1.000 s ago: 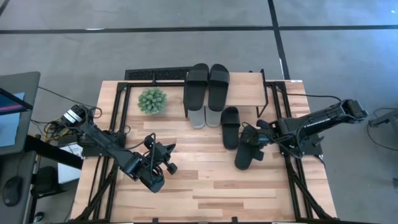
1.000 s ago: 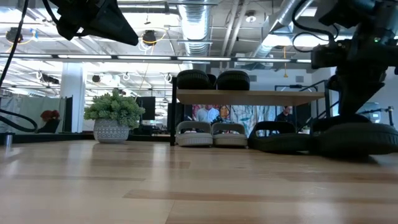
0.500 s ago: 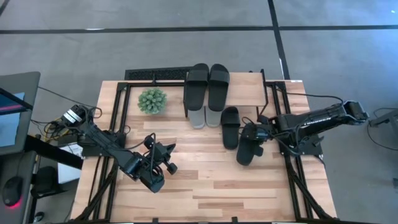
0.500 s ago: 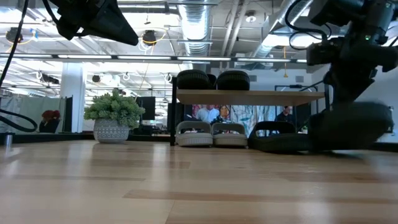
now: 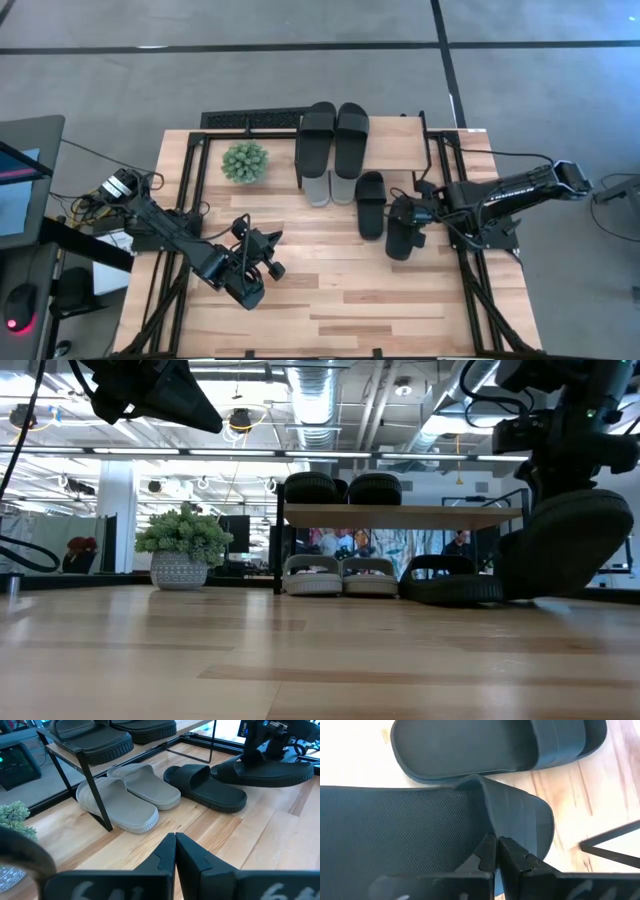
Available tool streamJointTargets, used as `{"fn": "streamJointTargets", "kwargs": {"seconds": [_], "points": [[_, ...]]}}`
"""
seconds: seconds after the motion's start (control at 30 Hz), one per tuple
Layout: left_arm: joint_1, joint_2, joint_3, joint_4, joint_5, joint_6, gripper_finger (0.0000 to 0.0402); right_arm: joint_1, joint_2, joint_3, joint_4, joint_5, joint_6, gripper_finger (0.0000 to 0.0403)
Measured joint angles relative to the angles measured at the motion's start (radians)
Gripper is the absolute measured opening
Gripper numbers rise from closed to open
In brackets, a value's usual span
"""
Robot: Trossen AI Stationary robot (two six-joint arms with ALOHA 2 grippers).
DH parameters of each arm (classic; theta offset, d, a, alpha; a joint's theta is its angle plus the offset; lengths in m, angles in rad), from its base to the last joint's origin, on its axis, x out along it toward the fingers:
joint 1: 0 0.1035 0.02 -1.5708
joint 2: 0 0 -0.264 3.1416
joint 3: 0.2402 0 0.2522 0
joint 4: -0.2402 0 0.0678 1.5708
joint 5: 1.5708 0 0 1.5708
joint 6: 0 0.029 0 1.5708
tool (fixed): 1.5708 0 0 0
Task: Pick and place slides into the shelf
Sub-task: Put the black slide under the shelf
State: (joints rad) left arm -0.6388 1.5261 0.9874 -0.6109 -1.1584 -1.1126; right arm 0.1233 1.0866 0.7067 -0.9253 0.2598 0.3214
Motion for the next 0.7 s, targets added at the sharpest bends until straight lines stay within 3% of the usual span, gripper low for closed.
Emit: {"fn": "streamJointTargets", "kwargs": {"seconds": [0.2, 0.37, 0.57, 0.7], "points": [[0.0, 0.0, 0.0, 0.0, 0.0, 0.0, 0.0, 0.023, 0.0, 0.013, -0.013, 0.01, 0.011, 0.0], [0.0, 0.0, 0.0, 0.0, 0.0, 0.0, 0.0, 0.023, 0.051, 0.104, -0.023, 0.007, -0.002, 0.0], [0.0, 0.0, 0.0, 0.0, 0.0, 0.0, 0.0, -0.01, 0.189, 0.252, -0.026, 0.007, -0.14, 0.0], [0.0, 0.0, 0.0, 0.003, 0.007, 0.0, 0.0, -0.051, 0.254, 0.274, -0.038, 0.015, -0.23, 0.0]]}}
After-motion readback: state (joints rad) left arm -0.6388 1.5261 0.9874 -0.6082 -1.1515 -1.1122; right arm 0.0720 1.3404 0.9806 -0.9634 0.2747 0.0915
